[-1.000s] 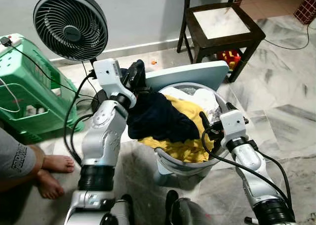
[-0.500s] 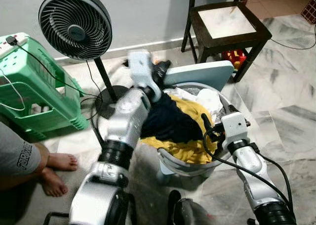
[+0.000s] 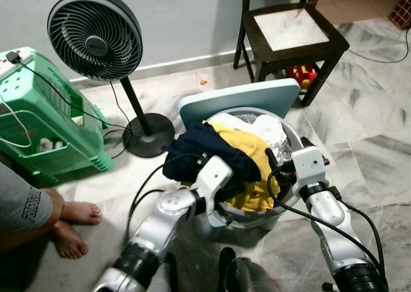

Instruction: Hang hanger

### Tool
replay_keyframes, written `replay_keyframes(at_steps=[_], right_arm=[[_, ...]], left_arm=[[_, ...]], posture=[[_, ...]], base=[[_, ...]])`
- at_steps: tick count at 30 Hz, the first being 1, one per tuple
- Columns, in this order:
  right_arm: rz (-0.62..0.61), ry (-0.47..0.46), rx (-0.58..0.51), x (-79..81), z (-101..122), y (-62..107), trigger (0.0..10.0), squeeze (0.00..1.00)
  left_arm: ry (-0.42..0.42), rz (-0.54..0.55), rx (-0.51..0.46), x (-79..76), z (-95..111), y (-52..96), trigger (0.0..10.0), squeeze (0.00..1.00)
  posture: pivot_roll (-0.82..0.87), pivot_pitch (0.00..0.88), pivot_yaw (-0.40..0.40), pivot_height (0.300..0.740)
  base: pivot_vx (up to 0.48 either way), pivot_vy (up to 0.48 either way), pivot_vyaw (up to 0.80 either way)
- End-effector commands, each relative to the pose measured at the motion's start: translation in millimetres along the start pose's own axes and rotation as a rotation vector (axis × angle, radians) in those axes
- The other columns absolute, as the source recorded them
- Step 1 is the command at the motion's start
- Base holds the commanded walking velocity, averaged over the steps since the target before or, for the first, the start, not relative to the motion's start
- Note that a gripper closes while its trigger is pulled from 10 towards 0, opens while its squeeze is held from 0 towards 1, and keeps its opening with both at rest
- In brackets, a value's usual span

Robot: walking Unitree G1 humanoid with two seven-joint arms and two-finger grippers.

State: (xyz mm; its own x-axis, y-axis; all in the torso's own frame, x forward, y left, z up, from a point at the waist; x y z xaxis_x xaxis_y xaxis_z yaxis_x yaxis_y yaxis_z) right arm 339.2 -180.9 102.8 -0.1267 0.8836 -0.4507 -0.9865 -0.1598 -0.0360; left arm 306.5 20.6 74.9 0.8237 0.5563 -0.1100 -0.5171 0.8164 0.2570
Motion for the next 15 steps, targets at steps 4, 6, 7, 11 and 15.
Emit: replay_keyframes(at_steps=[4, 6, 7, 11, 15], right_arm=[[0.029, -0.004, 0.013, 4.4, -3, 0.0, 10.0, 0.0], [0.035, -0.005, 0.012, 5.6, -2, -1.1, 10.0, 0.0], [0.039, -0.006, 0.01, 6.4, -1, -2.0, 10.0, 0.0], [0.044, -0.009, 0.008, 7.6, -1, -3.4, 10.0, 0.0], [0.055, -0.022, 0.01, 12.7, -2, -4.9, 10.0, 0.0]], left_arm=[[-0.068, 0.08, 0.035, 13.8, -19, 27.7, 0.0, 0.0], [-0.079, 0.145, 0.007, 23.5, -17, 35.2, 0.0, 0.0], [-0.08, 0.203, -0.047, 32.3, -8, 40.0, 0.0, 0.0], [-0.129, 0.347, -0.252, 55.1, 39, 55.7, 0.0, 0.0], [-0.25, 0.438, -0.452, 74.4, 115, 73.4, 0.0, 0.0]], posture=[[0.05, 0.301, -0.018, 0.74], [0.05, 0.301, -0.019, 0.74], [0.05, 0.302, -0.021, 0.74], [0.06, 0.3, -0.023, 0.74], [0.08, 0.288, -0.019, 0.74]], base=[[0.0, 0.0, 0.0], [0.0, 0.0, 0.0], [0.0, 0.0, 0.0], [0.0, 0.0, 0.0], [0.0, 0.0, 0.0]])
Point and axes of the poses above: a point about 5 cm out from each wrist's last joint towards the gripper, its own y axis pointing back from the gripper into the wrist, its own z axis along the axis of the wrist's last joint, x = y × z, the point moved 3 cm from there along -y, pointing out of the wrist towards the gripper, and after that the axes turned 7 degrees about y, right-handed, at the moved point
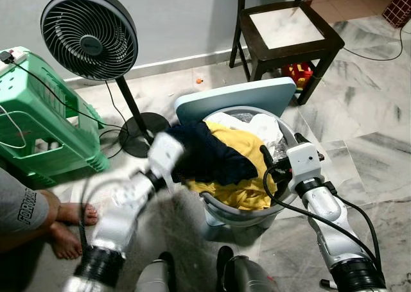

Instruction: Hang hanger

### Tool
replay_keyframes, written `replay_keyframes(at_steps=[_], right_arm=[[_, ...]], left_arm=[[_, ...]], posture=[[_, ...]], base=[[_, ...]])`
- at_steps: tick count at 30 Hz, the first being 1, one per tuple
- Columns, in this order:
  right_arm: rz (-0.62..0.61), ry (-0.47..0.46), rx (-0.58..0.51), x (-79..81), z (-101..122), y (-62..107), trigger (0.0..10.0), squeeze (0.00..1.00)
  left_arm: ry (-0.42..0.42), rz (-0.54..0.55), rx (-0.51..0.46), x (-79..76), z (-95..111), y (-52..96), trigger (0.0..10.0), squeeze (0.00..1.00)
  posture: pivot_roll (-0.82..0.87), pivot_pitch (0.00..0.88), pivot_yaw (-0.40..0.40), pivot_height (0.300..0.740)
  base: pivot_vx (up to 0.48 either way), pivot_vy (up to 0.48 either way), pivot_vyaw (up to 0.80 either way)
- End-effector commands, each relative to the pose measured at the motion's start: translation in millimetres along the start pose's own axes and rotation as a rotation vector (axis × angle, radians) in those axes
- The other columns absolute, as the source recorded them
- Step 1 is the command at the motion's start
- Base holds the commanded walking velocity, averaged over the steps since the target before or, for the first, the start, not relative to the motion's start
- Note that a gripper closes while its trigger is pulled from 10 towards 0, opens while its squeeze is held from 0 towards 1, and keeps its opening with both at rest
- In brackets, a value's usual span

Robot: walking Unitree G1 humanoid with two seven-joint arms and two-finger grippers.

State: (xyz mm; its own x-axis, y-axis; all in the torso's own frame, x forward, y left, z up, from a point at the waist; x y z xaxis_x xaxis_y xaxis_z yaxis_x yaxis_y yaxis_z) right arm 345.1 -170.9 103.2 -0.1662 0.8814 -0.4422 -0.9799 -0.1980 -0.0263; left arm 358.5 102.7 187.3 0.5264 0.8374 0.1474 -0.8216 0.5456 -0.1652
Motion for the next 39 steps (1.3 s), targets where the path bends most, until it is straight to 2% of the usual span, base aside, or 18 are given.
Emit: replay_keyframes(at_steps=[1, 2, 4, 6, 8, 9, 11, 16, 17, 18, 22, 24, 27, 29, 32, 33, 34, 39], right_arm=[[0.014, -0.02, 0.018, 5.9, -6, 1.4, 10.0, 0.0], [0.01, -0.03, 0.018, 7.4, -5, 0.0, 10.0, 0.0], [0.006, -0.039, 0.017, 9.0, -5, -1.8, 10.0, 0.0], [0.003, -0.047, 0.016, 11.6, -4, -3.9, 10.0, 0.0], [-0.001, -0.053, 0.014, 13.1, -3, -5.2, 10.0, 0.0], [-0.009, -0.059, 0.014, 13.9, -3, -5.8, 10.0, 0.0], [-0.01, -0.06, 0.015, 14.1, -3, -6.0, 10.0, 0.0], [-0.041, -0.078, 0.026, 13.0, -8, -2.4, 10.0, 0.0], [-0.046, -0.081, 0.029, 12.7, -9, -1.4, 10.0, 0.0], [-0.046, -0.081, 0.029, 12.7, -9, -1.4, 10.0, 0.0], [-0.049, -0.083, 0.032, 12.9, -10, -1.0, 10.0, 0.0], [-0.049, -0.084, 0.031, 13.2, -10, -2.2, 10.0, 0.0], [-0.045, -0.082, 0.029, 13.2, -9, -4.0, 10.0, 0.0], [-0.043, -0.081, 0.029, 13.4, -9, -5.0, 10.0, 0.0], [-0.037, -0.08, 0.028, 14.4, -9, -5.2, 10.0, 0.0], [-0.037, -0.08, 0.028, 14.4, -9, -5.2, 10.0, 0.0], [-0.032, -0.079, 0.027, 15.2, -9, -4.9, 10.0, 0.0], [-0.024, -0.073, 0.034, 16.4, -11, -3.6, 10.0, 0.0]], left_arm=[[-0.039, 0.028, -0.089, 7.6, 26, -6.8, 0.0, 0.0], [-0.073, 0.052, -0.15, 14.3, 47, -16.7, 0.0, 0.0], [-0.099, 0.063, -0.212, 15.9, 66, -28.5, 0.0, 0.0], [-0.151, 0.022, -0.27, 8.1, 85, -43.9, 0.0, 0.0], [-0.151, -0.002, -0.315, 1.1, 97, -53.5, 0.0, 0.0], [-0.15, -0.047, -0.353, -11.1, 110, -64.0, 0.0, 0.0], [-0.15, -0.057, -0.36, -13.8, 113, -66.1, 0.0, 0.0], [-0.17, -0.21, -0.495, -54.4, 146, -76.4, 0.0, 0.0], [-0.193, -0.274, -0.546, -71.3, 156, -74.7, 0.0, 0.0], [-0.193, -0.274, -0.546, -71.3, 156, -74.7, 0.0, 0.0], [-0.234, -0.368, -0.62, -95.4, 167, -69.6, 0.0, 0.0], [-0.221, -0.421, -0.637, -107.5, 165, -65.3, 0.0, 0.0], [-0.182, -0.49, -0.588, -119.0, 144, -57.6, 0.0, 0.0], [-0.141, -0.526, -0.498, -125.0, 113, -50.1, 0.0, 0.0], [-0.044, -0.517, -0.351, -124.0, 70, -39.3, 0.0, 0.0], [-0.044, -0.517, -0.351, -124.0, 70, -39.3, 0.0, 0.0], [-0.012, -0.491, -0.269, -119.4, 43, -29.1, 0.0, 0.0], [0.023, -0.412, -0.134, -101.3, 1, -7.0, 0.0, 0.0]], posture=[[0.08, 0.281, -0.013, 0.74], [0.09, 0.275, -0.008, 0.74], [0.09, 0.267, -0.001, 0.74], [0.1, 0.259, 0.009, 0.74], [0.1, 0.254, 0.02, 0.74], [0.09, 0.246, 0.033, 0.74], [0.09, 0.246, 0.033, 0.74], [0.08, 0.239, 0.053, 0.74], [0.08, 0.237, 0.055, 0.74], [0.08, 0.237, 0.055, 0.74], [0.08, 0.236, 0.05, 0.74], [0.08, 0.236, 0.049, 0.74], [0.08, 0.239, 0.043, 0.74], [0.09, 0.242, 0.039, 0.74], [0.09, 0.25, 0.031, 0.74], [0.09, 0.25, 0.031, 0.74], [0.09, 0.253, 0.025, 0.74], [0.1, 0.265, 0.013, 0.74]], base=[[0.0, 0.0, 0.0], [0.0, 0.0, 0.0], [0.0, 0.0, 0.0], [0.0, 0.0, 0.0], [0.0, 0.0, 0.0], [0.0, 0.0, 0.0], [0.0, 0.0, 0.0], [0.0, 0.0, 0.0], [0.0, 0.0, 0.0], [0.0, 0.0, 0.0], [0.0, 0.0, 0.0], [0.0, 0.0, 0.0], [0.0, 0.0, 0.0], [0.0, 0.0, 0.0], [0.0, 0.0, 0.0], [0.0, 0.0, 0.0], [0.0, 0.0, 0.0], [0.0, 0.0, 0.0]])
Point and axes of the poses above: a point about 5 cm out from each wrist's last joint towards the gripper, its own y axis pointing back from the gripper into the wrist, its own z axis along the axis of the wrist's last joint, x = y × z, the point moved 3 cm from there along -y, pointing out of the wrist towards the gripper, and after that the axes turned 7 degrees about y, right-handed, at the moved point
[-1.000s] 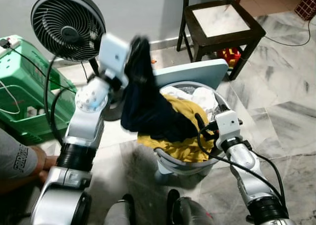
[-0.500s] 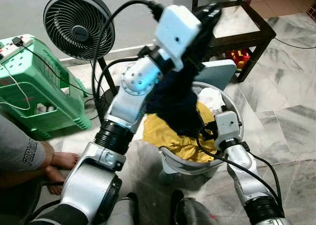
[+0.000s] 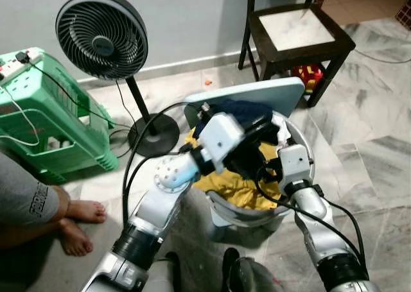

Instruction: Hang hanger

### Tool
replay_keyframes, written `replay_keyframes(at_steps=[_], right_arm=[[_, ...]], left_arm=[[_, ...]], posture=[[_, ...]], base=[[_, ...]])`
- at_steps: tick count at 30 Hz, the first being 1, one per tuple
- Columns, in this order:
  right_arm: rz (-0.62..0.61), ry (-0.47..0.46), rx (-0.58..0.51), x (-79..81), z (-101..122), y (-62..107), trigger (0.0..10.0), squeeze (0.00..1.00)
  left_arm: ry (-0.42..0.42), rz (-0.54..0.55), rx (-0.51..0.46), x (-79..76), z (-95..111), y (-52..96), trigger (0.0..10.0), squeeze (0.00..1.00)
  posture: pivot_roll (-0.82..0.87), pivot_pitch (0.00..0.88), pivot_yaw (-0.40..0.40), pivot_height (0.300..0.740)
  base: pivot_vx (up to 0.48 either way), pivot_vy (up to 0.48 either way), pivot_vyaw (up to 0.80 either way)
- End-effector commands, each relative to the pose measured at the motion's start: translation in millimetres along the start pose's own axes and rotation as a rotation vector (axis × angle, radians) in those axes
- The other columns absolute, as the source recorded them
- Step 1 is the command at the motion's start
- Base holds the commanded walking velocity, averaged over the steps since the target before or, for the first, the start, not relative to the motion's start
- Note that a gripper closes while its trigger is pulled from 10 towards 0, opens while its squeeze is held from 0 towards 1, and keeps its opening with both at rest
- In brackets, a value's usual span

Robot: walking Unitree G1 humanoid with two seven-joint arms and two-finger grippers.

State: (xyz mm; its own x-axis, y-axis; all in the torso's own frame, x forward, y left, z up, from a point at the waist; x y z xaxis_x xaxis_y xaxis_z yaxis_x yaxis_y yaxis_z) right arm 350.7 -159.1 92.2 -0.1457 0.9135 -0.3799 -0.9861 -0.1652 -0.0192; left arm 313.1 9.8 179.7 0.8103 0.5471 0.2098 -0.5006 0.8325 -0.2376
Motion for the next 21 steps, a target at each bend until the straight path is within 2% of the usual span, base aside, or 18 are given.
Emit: replay_keyframes(at_steps=[1, 3, 4, 5, 6, 8, 9, 13, 15, 19, 20, 21], right_arm=[[0.003, -0.003, 0.015, 1.4, -6, 3.9, 10.0, 0.0], [0.002, 0.002, 0.016, 0.5, -6, 3.6, 10.0, 0.0], [0.002, 0.002, 0.016, 0.5, -6, 3.6, 10.0, 0.0], [-0.017, 0.023, 0.023, -5.4, -7, 2.2, 10.0, 0.0], [-0.024, 0.033, 0.026, -7.9, -7, 1.7, 10.0, 0.0], [-0.024, 0.033, 0.026, -7.9, -7, 1.7, 10.0, 0.0], [-0.039, 0.042, 0.03, -12.7, -7, 0.5, 10.0, 0.0], [-0.043, 0.045, 0.026, -15.4, -6, -0.3, 10.0, 0.0], [-0.041, 0.047, 0.025, -15.2, -6, 0.0, 10.0, 0.0], [-0.037, 0.047, 0.023, -14.5, -5, 0.4, 10.0, 0.0], [-0.035, 0.046, 0.022, -13.9, -5, 0.7, 10.0, 0.0], [-0.034, 0.045, 0.022, -13.6, -5, 0.9, 10.0, 0.0]], left_arm=[[0.011, 0.014, 0.037, 0.8, -9, 11.5, 0.0, 0.0], [0.024, 0.044, 0.078, 4.2, -20, 24.2, 0.0, 0.0], [0.024, 0.044, 0.078, 4.2, -20, 24.2, 0.0, 0.0], [0.033, 0.076, 0.155, 5.7, -39, 46.2, 0.0, 0.0], [0.038, 0.087, 0.181, 5.7, -46, 53.9, 0.0, 0.0], [0.038, 0.087, 0.181, 5.7, -46, 53.9, 0.0, 0.0], [0.058, 0.114, 0.256, 5.2, -65, 72.3, 0.0, 0.0], [0.106, 0.141, 0.38, 2.5, -94, 98.4, 0.0, 0.0], [0.108, 0.154, 0.428, 3.3, -104, 106.6, 0.0, 0.0], [0.098, 0.194, 0.468, 9.5, -111, 110.5, 0.0, 0.0], [0.108, 0.224, 0.467, 12.9, -112, 109.9, 3.3, 0.0], [0.116, 0.244, 0.464, 15.2, -112, 109.3, 3.3, 0.0]], posture=[[0.1, 0.265, 0.013, 0.74], [0.1, 0.268, 0.01, 0.74], [0.1, 0.268, 0.01, 0.74], [0.1, 0.275, 0.001, 0.74], [0.1, 0.275, 0.001, 0.74], [0.1, 0.275, 0.001, 0.74], [0.1, 0.28, -0.004, 0.74], [0.1, 0.282, -0.005, 0.74], [0.1, 0.284, -0.008, 0.74], [0.09, 0.286, -0.009, 0.74], [0.09, 0.287, -0.009, 0.74], [0.09, 0.287, -0.009, 0.74]], base=[[0.0, 0.0, 0.0], [0.0, 0.0, 0.0], [0.0, 0.0, 0.0], [0.0, 0.0, 0.0], [0.0, 0.0, 0.0], [0.0, 0.0, 0.0], [0.0, 0.0, 0.0], [0.0, 0.0, 0.0], [0.0, 0.0, 0.0], [0.0, 0.0, 0.0], [0.0, 0.0, 0.0], [0.0, 0.0, 0.0]])
Point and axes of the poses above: a point about 5 cm out from each wrist's last joint towards the gripper, its own y axis pointing back from the gripper into the wrist, its own z axis along the axis of the wrist's last joint, x = y × z, the point moved 3 cm from there along -y, pointing out of the wrist towards the gripper, and after that the axes turned 7 degrees about y, right-handed, at the moved point
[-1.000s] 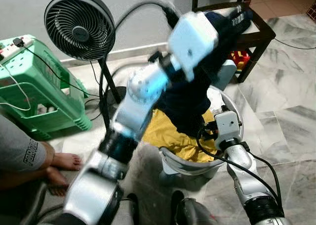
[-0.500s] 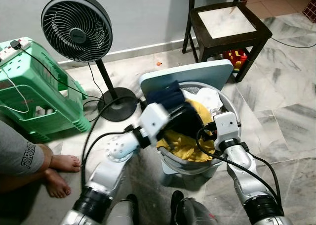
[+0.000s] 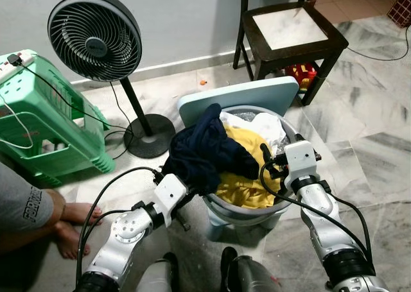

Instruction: Hang hanger

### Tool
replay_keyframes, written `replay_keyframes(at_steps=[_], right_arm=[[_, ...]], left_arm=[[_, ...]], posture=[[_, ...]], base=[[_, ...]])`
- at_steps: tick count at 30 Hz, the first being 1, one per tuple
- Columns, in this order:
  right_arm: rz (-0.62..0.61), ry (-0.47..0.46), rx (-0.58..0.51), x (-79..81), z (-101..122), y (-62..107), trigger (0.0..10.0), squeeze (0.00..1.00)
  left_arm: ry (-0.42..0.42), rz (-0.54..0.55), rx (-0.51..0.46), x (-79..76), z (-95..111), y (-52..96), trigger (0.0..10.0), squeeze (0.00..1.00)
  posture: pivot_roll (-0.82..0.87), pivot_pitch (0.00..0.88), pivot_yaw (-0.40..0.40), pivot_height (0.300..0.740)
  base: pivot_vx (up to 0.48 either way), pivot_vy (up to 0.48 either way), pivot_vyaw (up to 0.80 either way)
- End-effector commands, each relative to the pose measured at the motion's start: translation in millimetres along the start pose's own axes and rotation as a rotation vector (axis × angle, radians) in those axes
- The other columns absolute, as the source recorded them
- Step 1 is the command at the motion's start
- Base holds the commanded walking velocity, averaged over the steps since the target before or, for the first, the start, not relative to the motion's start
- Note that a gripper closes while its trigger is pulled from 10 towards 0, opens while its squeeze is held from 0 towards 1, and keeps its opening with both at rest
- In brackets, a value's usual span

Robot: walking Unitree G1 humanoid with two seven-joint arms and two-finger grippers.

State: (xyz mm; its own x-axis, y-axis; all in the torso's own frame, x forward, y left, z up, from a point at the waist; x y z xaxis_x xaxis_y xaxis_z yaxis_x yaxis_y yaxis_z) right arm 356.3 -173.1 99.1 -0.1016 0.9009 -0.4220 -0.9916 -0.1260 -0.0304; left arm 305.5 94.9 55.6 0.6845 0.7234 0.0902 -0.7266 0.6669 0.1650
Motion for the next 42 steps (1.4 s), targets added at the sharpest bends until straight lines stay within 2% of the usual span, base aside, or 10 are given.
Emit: replay_keyframes(at_steps=[1, 2, 4, 5, 10, 20, 21, 23, 24, 42], right_arm=[[0.009, -0.002, 0.015, 3.6, -6, 4.7, 10.0, 0.0], [0.014, -0.003, 0.014, 5.5, -6, 5.5, 10.0, 0.0], [0.02, -0.003, 0.012, 6.9, -6, 5.9, 10.0, 0.0], [0.025, -0.004, 0.01, 7.9, -6, 6.3, 10.0, 0.0], [0.029, -0.006, 0.009, 8.3, -6, 6.5, 10.0, 0.0], [0.038, -0.012, 0.006, 11.3, -4, 6.1, 10.0, 0.0], [0.038, -0.012, 0.006, 11.1, -5, 6.2, 10.0, 0.0], [0.038, -0.011, 0.006, 10.9, -5, 6.4, 10.0, 0.0], [0.038, -0.011, 0.007, 10.6, -5, 6.7, 10.0, 0.0], [0.035, -0.011, 0.005, 9.9, -4, 6.2, 10.0, 0.0]], left_arm=[[0.022, 0.055, 0.016, 6.7, -5, 0.4, 7.3, 0.0], [0.053, 0.146, 0.008, 17.9, -2, -3.9, 10.0, 0.0], [0.07, 0.199, -0.007, 24.6, 1, -6.2, 10.0, 0.0], [0.062, 0.245, -0.038, 31.2, 8, -7.4, 10.0, 1.0], [0.018, 0.312, -0.115, 45.4, 27, -7.5, 10.0, 1.0], [0.003, 0.342, -0.102, 55.5, 26, -8.5, 10.0, 1.0], [0.007, 0.342, -0.099, 56.4, 25, -8.1, 5.0, 1.0], [0.01, 0.342, -0.097, 57.0, 25, -7.9, 5.0, 1.0], [0.021, 0.342, -0.093, 57.8, 23, -7.3, 0.0, 0.0], [-0.047, 0.374, -0.134, 74.4, 33, -2.9, 0.0, 0.0]], posture=[[0.09, 0.287, -0.01, 0.74], [0.09, 0.287, -0.01, 0.74], [0.09, 0.287, -0.01, 0.74], [0.08, 0.286, -0.01, 0.74], [0.09, 0.288, -0.01, 0.74], [0.09, 0.289, -0.011, 0.74], [0.09, 0.29, -0.012, 0.74], [0.08, 0.289, -0.011, 0.74], [0.08, 0.291, -0.011, 0.74], [0.08, 0.286, -0.011, 0.74]], base=[[0.0, 0.0, 0.0], [0.0, 0.0, 0.0], [0.0, 0.0, 0.0], [0.0, 0.0, 0.0], [0.0, 0.0, 0.0], [0.0, 0.0, 0.0], [0.0, 0.0, 0.0], [0.0, 0.0, 0.0], [0.0, 0.0, 0.0], [0.0, 0.0, 0.0]])
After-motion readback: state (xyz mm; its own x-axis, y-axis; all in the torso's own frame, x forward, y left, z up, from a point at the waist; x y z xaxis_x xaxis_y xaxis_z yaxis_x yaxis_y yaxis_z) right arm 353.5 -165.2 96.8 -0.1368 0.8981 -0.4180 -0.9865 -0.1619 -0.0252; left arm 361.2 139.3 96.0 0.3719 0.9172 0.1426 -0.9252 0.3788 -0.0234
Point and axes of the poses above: a point about 5 cm out from each wrist's last joint towards the gripper, its own y axis pointing back from the gripper into the wrist, its own z axis along the axis of the wrist's last joint, x = y × z, the point moved 3 cm from there along -y, pointing out of the wrist towards the gripper, and after that the axes turned 7 degrees about y, right-handed, at the moved point
